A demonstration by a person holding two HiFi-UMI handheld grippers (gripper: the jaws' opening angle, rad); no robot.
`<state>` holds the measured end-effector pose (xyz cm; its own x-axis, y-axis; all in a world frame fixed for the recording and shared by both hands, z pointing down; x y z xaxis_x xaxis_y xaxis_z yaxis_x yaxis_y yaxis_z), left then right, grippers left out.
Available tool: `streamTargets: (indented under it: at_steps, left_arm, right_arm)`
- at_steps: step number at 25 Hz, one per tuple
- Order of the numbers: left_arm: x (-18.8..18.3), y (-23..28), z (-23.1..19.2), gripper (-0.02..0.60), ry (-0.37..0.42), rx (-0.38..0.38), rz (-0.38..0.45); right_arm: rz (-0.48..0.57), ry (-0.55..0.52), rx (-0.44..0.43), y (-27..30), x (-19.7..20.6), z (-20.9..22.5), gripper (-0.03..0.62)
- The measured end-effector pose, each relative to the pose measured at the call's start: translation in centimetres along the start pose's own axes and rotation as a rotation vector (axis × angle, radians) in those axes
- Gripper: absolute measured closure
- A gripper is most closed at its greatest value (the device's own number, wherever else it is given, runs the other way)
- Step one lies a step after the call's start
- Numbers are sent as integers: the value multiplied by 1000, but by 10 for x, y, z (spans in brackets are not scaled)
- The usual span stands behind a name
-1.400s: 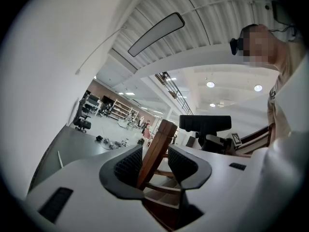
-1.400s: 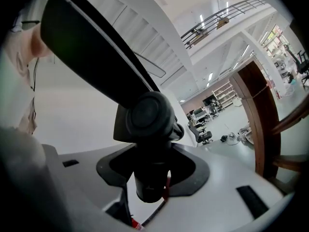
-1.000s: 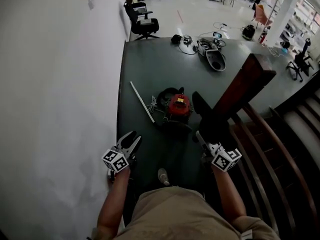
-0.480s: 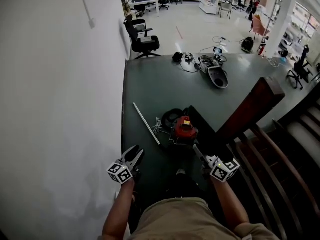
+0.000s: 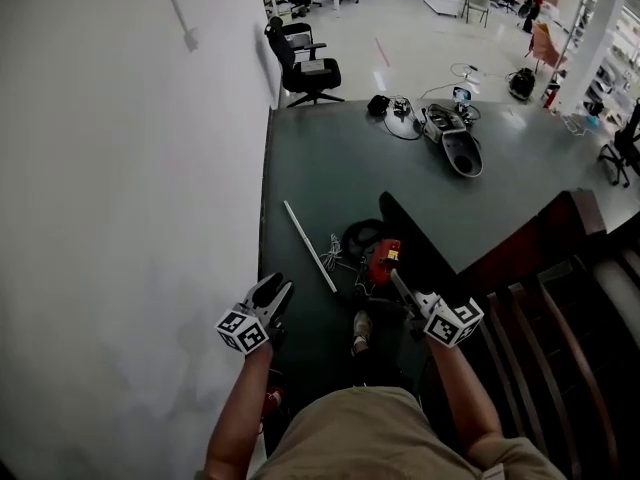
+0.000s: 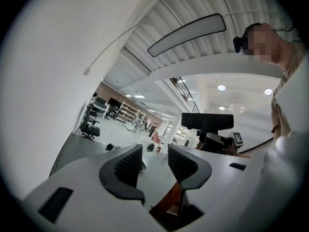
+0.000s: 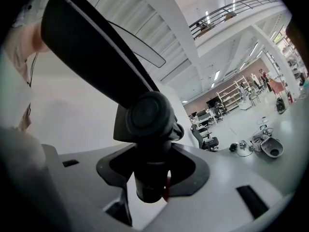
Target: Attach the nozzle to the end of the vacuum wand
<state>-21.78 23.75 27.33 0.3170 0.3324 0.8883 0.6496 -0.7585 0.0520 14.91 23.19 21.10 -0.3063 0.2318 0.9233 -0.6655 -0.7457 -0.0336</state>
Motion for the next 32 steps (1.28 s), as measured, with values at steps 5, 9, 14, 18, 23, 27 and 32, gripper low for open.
streamTargets:
  at_steps: [5, 9, 14, 18, 23, 27, 32]
  left_arm:
    - [-31, 48, -30, 407, 0, -52, -25]
    - [-48, 90, -59, 407, -14, -78, -44]
    - [-53, 145, -89, 407, -40, -106, -91]
    - [-58, 185, -113, 407, -54, -117, -123]
    - [-62, 229, -128, 407, -41, -115, -145]
    - [-68, 247, -144, 407, -38, -120, -151]
    - [-63, 257, -166, 407, -63, -132, -166]
  right_arm:
    - [-17, 1, -31, 61, -24, 50, 411]
    - [-26, 36, -23, 106, -29, 97, 411]
    - [-44, 35, -28, 149, -36, 148, 411]
    - [-50, 42, -35, 178, -39, 178, 411]
    - [-52, 70, -15, 191, -37, 218, 411]
    - [-48, 108, 21, 199, -28, 240, 411]
    - [-52, 103, 35, 210, -26, 249, 411]
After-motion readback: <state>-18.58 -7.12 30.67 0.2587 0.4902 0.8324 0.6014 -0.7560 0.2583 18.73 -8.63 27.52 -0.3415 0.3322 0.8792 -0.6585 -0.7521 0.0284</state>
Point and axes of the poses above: the fingertips, and each gripper's own axes: y forward along the fingers, z to its right, x out of its underside, the point moved 8 cm from there along -y, backward along the fingers, and after that the axes turned 1 degree about -y, right-handed, at the moved point
